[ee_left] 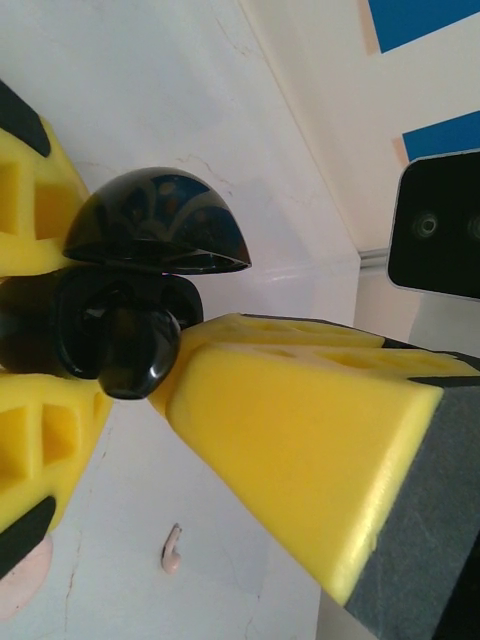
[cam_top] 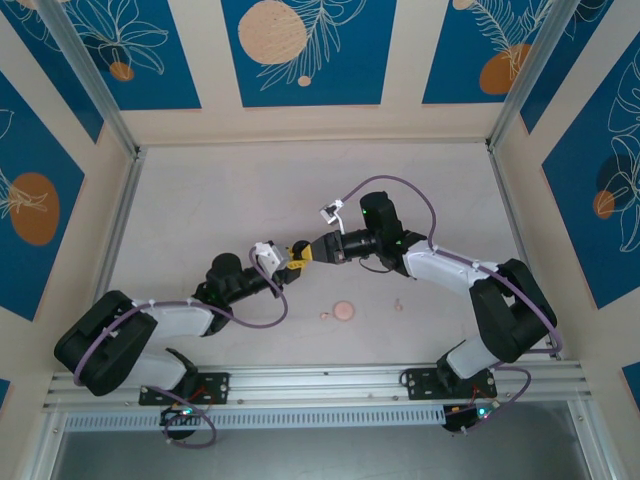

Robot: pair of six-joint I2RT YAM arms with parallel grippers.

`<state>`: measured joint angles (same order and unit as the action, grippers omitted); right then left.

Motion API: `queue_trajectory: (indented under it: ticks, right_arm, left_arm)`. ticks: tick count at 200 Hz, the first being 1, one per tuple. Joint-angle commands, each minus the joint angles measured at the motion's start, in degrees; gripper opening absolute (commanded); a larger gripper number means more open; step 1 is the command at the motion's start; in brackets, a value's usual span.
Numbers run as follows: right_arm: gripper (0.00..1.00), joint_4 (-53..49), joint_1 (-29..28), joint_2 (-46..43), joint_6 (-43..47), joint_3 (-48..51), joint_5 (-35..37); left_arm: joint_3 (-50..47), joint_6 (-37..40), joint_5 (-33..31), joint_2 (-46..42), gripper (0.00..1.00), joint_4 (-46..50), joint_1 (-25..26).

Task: Insert wireless bluetooth earbuds into charging case

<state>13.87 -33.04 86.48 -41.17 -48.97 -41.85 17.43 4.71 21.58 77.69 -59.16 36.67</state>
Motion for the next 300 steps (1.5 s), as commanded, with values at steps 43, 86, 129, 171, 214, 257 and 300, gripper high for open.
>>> queue_trajectory:
  ticks: [43, 86, 129, 171, 214, 257, 300]
  right_arm:
    - [0.18, -0.7, -1.4, 0.3, 0.5, -2.9, 0.8]
    - [0.19, -3.1, -1.4, -0.8, 1.8, -3.2, 1.6]
    - [0.21, -7.5, -1.4, -4.2, 4.9, -3.7, 3.2]
    - [0.26, -11.0, -1.4, -5.9, 6.9, -4.9, 4.5]
    - [0.26, -15.9, -1.4, -6.5, 9.5, -6.5, 6.9]
    - [0.27, -33.2, -0.4, -8.6, 16.8, -10.9, 17.0]
    - [0.27, -53.4, 4.7, -10.0, 18.6, -12.7, 33.1]
  left_arm:
    - [0.1, 1.3, 2.0, -1.0, 0.08, -0.2, 0.7]
    - [-0.1, 1.7, 1.9, -1.7, 0.08, 0.7, 0.6]
    - [-0.4, 2.6, 1.4, -3.0, 0.08, 2.4, 0.6]
    - [-0.6, 2.6, 1.2, -3.7, 0.08, 2.9, 0.7]
    - [-0.7, 2.7, 1.3, -3.9, 0.08, 2.9, 0.6]
    - [-0.8, 3.4, 1.1, -4.0, 0.08, 4.0, 0.7]
    - [-0.4, 4.6, 1.2, -3.9, 0.08, 6.0, 0.8]
